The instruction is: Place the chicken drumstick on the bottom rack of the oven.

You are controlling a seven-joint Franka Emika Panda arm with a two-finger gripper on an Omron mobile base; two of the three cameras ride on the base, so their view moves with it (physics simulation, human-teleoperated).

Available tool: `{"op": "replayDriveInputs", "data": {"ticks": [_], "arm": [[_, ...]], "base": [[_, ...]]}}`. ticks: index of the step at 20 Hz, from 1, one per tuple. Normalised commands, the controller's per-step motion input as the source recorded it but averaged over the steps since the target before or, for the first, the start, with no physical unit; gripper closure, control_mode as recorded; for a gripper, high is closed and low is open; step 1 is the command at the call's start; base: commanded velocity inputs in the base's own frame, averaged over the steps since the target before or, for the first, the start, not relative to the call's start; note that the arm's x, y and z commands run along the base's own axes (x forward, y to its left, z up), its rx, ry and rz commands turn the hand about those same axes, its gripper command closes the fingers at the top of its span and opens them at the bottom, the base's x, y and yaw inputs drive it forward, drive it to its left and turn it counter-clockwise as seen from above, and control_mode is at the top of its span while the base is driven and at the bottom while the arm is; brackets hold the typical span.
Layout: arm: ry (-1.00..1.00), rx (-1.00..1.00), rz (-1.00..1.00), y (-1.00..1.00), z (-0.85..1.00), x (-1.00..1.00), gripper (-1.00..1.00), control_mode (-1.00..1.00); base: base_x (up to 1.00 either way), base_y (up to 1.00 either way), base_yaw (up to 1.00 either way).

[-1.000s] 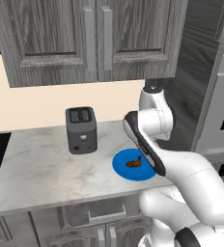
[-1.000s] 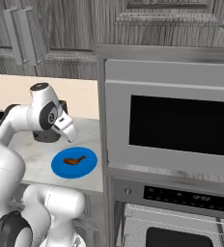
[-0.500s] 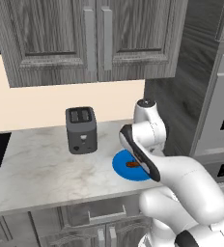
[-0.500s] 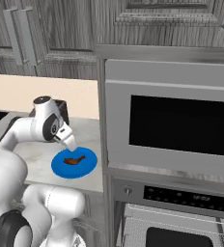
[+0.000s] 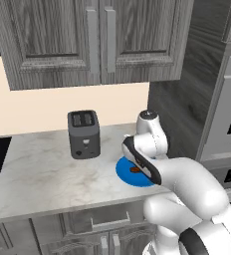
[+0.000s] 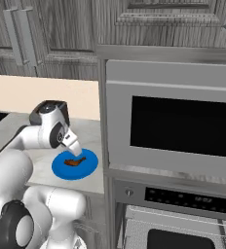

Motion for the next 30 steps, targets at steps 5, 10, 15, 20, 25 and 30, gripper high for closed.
{"op": "replayDriveInputs", "data": {"ticks": [5, 10, 15, 20, 25, 30], "arm": [[0.0, 0.0, 0.0, -0.05, -0.38, 0.07, -1.0, -1.0], [0.0, 0.0, 0.0, -0.15, -0.52, 0.01, -1.0, -1.0], [0.01, 0.0, 0.0, -0.12, -0.32, 0.29, -1.0, -1.0], [0.0, 0.0, 0.0, 0.0, -0.31, 0.21, -1.0, -1.0], [0.0, 0.0, 0.0, 0.0, -0.33, 0.03, -1.0, -1.0], [0.0, 0.0, 0.0, 0.0, -0.22, 0.0, 1.0, -1.0]], "base": [[0.0, 0.0, 0.0], [0.0, 0.0, 0.0], [0.0, 0.0, 0.0], [0.0, 0.0, 0.0], [0.0, 0.0, 0.0], [0.0, 0.0, 0.0]]}}
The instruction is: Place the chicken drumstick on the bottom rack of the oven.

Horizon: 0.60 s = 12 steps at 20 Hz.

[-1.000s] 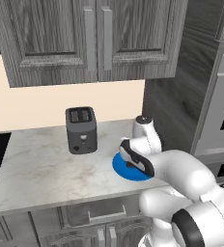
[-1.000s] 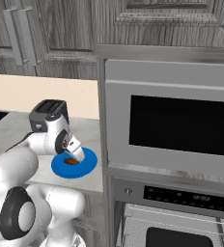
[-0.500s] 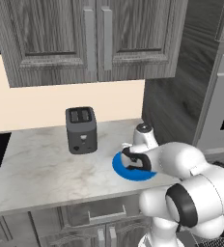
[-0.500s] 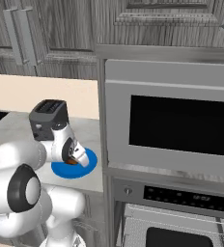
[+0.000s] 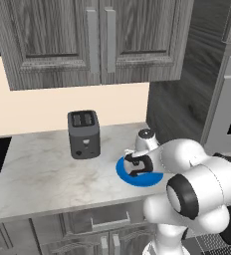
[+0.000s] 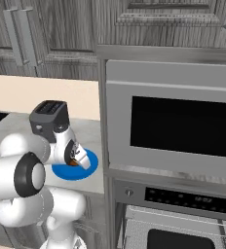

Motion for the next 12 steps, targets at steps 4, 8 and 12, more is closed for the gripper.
{"op": "replayDriveInputs", "data": {"ticks": [4, 8, 12], "arm": [[0.0, 0.0, -0.01, 0.0, 0.0, 0.0, 1.0, -1.0], [0.01, 0.0, -0.04, 0.0, 0.03, 0.0, 1.0, -1.0], [0.08, 0.0, -0.07, 0.0, 0.27, -0.08, 1.0, -1.0]], "base": [[0.0, 0.0, 0.0], [0.0, 0.0, 0.0], [0.0, 0.0, 0.0]]}}
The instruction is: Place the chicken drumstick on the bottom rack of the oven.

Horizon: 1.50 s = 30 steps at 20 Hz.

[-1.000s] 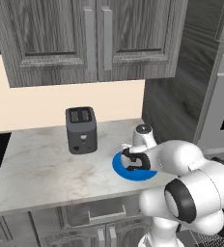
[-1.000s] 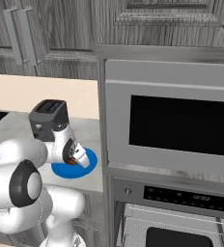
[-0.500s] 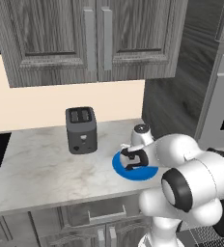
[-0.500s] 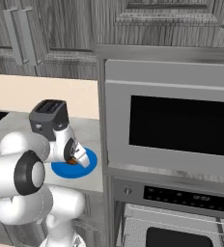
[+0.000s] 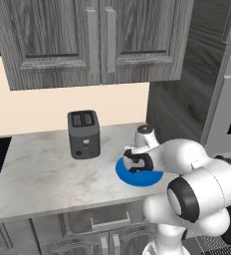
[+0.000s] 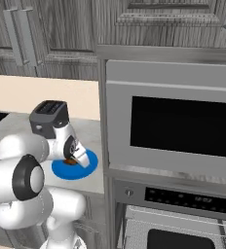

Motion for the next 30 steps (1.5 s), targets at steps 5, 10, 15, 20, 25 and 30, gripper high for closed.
{"op": "replayDriveInputs", "data": {"ticks": [5, 10, 15, 20, 25, 30], "arm": [[0.02, -0.04, -0.11, 0.02, 0.56, -0.37, 1.0, -1.0], [0.0, -0.07, -0.11, 0.0, 0.74, -0.63, 1.0, -1.0], [0.0, -0.01, -0.17, 0.0, 0.73, -0.94, 1.0, -1.0], [-0.15, 0.0, -0.21, 0.12, 0.41, -1.0, 1.0, -1.0], [-0.01, 0.0, -0.04, -0.19, 0.73, -0.86, 1.0, -1.0], [-0.12, 0.0, 0.0, -0.33, 0.42, -0.99, 1.0, -1.0]], "base": [[0.0, 0.0, 0.0], [0.0, 0.0, 0.0], [0.0, 0.0, 0.0], [0.0, 0.0, 0.0], [0.0, 0.0, 0.0], [0.0, 0.0, 0.0]]}}
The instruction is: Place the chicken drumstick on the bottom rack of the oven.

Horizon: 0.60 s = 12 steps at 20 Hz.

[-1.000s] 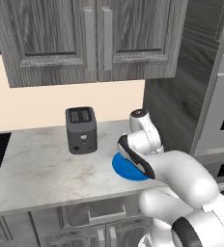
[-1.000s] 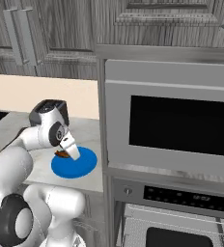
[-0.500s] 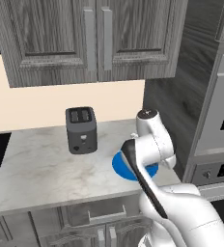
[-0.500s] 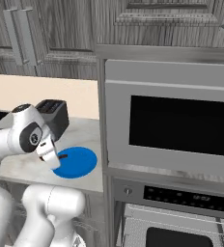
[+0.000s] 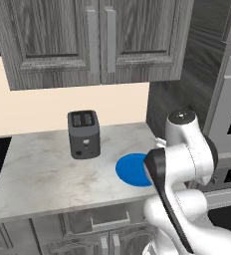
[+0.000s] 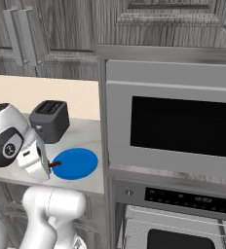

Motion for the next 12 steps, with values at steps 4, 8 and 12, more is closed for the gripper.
{"op": "replayDriveInputs", "data": {"ticks": [4, 8, 12], "arm": [[-0.24, 0.02, 0.0, -0.39, 0.0, -0.53, 1.0, -1.0], [-0.17, 0.14, 0.04, -0.63, 0.0, -0.42, 1.0, -1.0], [-0.16, 0.18, 0.08, -0.99, 0.0, -0.45, 1.0, -1.0]], "base": [[0.0, 0.0, 0.0], [0.0, 0.0, 0.0], [0.0, 0.0, 0.0]]}}
